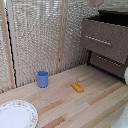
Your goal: Propose to navigate your clamp on the clench of the first drawer. Use gentle force to register to the cabinet. Send posterior your swing mandate till over it lurks, a cup of pink essence. Fortify your grip after aiming concentric with the pink cup’s periphery. Manoeuvre the pink towards the cabinet's top. Drop your compression till the cup is resting inside.
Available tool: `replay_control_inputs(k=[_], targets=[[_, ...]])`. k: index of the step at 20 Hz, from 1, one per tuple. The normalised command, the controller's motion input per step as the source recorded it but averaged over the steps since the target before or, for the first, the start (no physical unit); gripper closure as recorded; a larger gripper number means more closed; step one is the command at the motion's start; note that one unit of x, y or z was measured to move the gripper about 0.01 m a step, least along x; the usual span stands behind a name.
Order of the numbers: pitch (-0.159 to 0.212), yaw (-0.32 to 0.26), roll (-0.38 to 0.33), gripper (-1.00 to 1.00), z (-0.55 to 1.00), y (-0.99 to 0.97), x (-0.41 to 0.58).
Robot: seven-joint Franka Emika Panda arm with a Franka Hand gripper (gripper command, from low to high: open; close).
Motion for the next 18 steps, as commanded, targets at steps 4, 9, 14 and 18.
replay_control_inputs(k=[4,9,14,18], targets=[[0.054,0.000,0.169,1.00,0.30,-0.87,0.086],[0.001,-0.017,0.166,1.00,0.07,-0.84,0.130],[0.004,-0.052,0.158,1.00,-0.04,-0.75,0.086],[0.030,-0.039,0.071,1.00,-0.32,-0.57,0.000]])
